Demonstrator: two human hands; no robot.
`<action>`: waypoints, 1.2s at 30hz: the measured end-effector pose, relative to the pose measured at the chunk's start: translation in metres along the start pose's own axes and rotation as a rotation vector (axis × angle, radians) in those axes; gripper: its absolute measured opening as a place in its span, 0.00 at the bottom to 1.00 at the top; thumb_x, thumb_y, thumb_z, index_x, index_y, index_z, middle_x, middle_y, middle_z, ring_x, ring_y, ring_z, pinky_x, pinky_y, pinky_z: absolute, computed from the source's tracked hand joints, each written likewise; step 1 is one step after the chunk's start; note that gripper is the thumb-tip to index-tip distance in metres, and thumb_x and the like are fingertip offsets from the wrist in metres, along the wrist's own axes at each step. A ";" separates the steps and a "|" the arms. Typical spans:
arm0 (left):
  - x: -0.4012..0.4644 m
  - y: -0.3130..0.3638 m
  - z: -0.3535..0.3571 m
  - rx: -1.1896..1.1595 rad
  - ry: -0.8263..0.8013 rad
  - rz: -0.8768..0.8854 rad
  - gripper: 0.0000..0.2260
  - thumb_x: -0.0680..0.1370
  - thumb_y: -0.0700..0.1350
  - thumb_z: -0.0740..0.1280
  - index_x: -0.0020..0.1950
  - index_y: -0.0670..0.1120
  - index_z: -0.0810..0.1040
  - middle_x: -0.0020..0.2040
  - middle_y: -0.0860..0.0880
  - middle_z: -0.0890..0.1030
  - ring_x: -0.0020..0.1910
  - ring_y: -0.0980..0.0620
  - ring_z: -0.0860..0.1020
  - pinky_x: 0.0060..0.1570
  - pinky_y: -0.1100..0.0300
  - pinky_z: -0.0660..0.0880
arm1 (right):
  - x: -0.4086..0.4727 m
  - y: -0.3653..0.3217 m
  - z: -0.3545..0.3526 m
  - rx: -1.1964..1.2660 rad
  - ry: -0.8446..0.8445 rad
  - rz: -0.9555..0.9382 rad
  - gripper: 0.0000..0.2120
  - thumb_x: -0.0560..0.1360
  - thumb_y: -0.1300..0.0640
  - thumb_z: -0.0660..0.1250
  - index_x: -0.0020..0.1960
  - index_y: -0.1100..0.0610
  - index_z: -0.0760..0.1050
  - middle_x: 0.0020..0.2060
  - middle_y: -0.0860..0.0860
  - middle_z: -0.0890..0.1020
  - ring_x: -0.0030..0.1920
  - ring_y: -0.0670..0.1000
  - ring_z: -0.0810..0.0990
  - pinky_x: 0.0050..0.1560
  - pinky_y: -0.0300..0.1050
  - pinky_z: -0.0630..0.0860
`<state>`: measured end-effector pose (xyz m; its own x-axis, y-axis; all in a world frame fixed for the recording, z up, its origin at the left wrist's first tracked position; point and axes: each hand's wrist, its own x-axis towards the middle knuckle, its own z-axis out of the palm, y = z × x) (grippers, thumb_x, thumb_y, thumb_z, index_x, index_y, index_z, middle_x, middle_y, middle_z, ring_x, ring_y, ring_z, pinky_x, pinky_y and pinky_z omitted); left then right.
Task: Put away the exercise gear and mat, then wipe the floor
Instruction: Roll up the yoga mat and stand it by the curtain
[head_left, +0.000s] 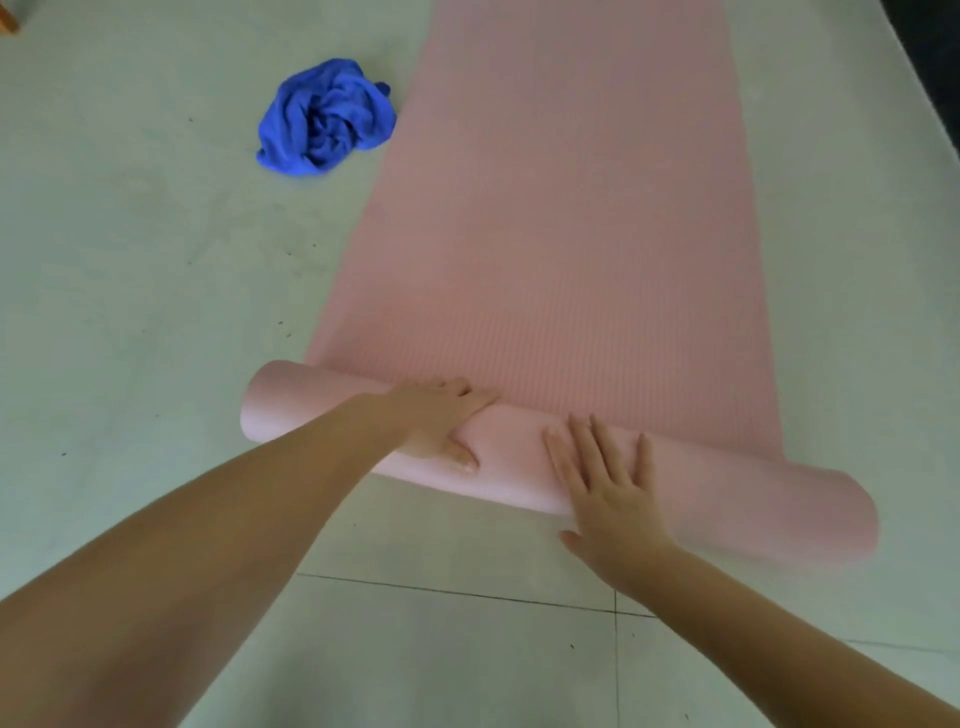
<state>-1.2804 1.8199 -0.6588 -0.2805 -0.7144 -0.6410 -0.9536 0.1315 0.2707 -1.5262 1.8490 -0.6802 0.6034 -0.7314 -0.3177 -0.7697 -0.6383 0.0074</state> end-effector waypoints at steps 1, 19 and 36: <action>-0.002 -0.001 0.001 0.028 0.022 -0.001 0.37 0.75 0.60 0.64 0.77 0.54 0.47 0.74 0.48 0.60 0.70 0.45 0.63 0.67 0.46 0.62 | 0.006 0.005 -0.003 -0.007 -0.030 -0.023 0.67 0.48 0.41 0.81 0.75 0.58 0.48 0.70 0.62 0.68 0.70 0.62 0.65 0.63 0.72 0.61; 0.037 0.048 -0.013 0.352 0.135 -0.216 0.45 0.73 0.56 0.69 0.77 0.52 0.40 0.75 0.43 0.53 0.73 0.40 0.55 0.65 0.30 0.56 | 0.051 0.060 -0.054 0.054 -0.126 0.064 0.41 0.77 0.41 0.57 0.77 0.53 0.33 0.77 0.56 0.42 0.77 0.59 0.41 0.71 0.68 0.40; 0.094 0.024 -0.128 0.194 -0.229 -0.222 0.33 0.72 0.56 0.69 0.74 0.52 0.61 0.70 0.45 0.69 0.66 0.41 0.70 0.64 0.41 0.69 | 0.109 0.161 -0.078 0.270 -0.481 0.032 0.46 0.68 0.53 0.71 0.76 0.43 0.46 0.74 0.48 0.58 0.73 0.53 0.59 0.72 0.61 0.52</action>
<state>-1.3162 1.6679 -0.6206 -0.0611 -0.5706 -0.8190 -0.9907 0.1343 -0.0197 -1.5681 1.6477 -0.6401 0.4647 -0.5169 -0.7189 -0.8502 -0.4872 -0.1992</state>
